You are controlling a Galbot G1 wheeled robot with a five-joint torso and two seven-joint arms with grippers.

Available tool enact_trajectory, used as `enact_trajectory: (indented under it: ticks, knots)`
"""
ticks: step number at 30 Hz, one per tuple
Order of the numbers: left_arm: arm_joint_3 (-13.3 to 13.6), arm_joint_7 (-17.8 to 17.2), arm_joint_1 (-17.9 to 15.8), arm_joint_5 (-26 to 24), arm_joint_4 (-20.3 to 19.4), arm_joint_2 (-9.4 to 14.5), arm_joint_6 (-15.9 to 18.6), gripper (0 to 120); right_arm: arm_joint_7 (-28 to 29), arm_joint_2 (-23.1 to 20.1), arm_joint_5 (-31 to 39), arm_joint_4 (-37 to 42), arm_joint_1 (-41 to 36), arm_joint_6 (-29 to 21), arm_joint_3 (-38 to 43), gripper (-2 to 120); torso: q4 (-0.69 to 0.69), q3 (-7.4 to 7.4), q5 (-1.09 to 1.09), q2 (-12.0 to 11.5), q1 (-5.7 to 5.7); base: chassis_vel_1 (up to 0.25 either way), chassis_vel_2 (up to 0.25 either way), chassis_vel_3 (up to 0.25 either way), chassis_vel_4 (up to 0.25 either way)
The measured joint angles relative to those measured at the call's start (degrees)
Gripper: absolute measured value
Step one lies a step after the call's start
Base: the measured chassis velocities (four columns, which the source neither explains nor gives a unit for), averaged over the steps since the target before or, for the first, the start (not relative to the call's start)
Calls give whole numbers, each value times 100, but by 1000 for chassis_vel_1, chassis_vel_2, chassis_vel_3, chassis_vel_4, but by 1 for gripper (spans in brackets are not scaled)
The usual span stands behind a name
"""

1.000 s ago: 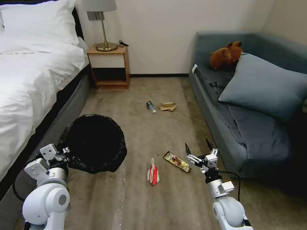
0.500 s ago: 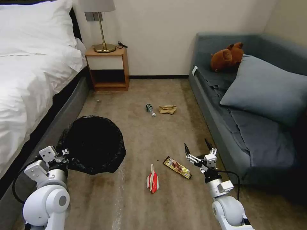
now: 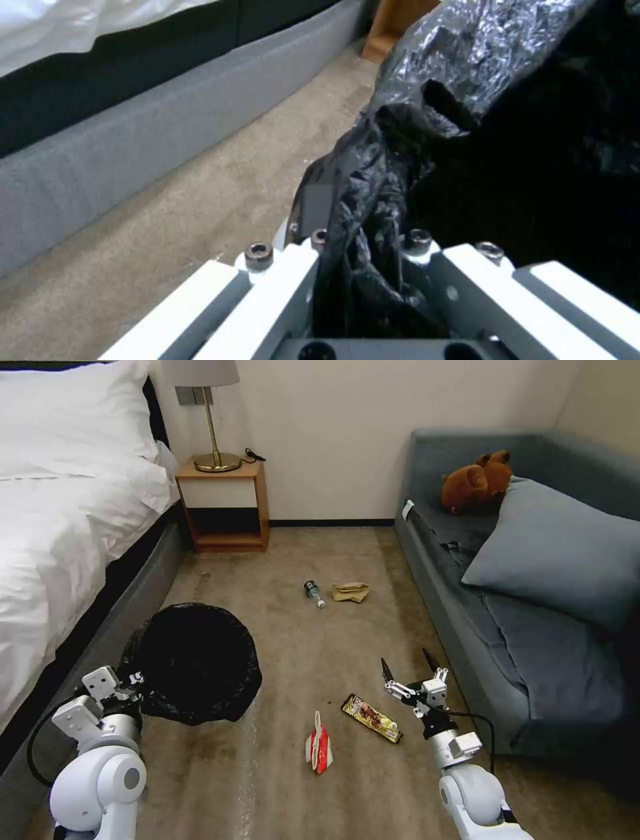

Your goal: Pick up the trash bin, then pick up the garbage on the floor and place it into the trash bin.

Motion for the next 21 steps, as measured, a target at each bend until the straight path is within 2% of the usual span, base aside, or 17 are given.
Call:
enact_trajectory:
  ticks: [9, 12, 16, 21]
  knots:
    - [5, -8, -37, 37, 71, -25, 0, 3, -38, -377, -105, -713, 671, -18, -484, 100, 0, 0, 0, 0, 0, -4, 5, 3, -7]
    - [10, -22, -71, 91, 113, -45, 22, 3, -506, -579, -193, -1079, 1019, -224, -656, 100, 0, 0, -1, 0, 0, 0, 0, 0, 0]
    - [9, -30, -76, 128, 120, -66, 31, 3, -575, -661, -226, -1261, 1224, -397, -801, 100, 0, 0, 0, 0, 0, 0, 0, 0, 0]
    - [6, -46, -69, 234, 105, -119, 40, 3, -922, -860, -399, -1645, 1545, -717, -1062, 100, 1, 0, -1, 0, 0, 0, 0, 0, 0]
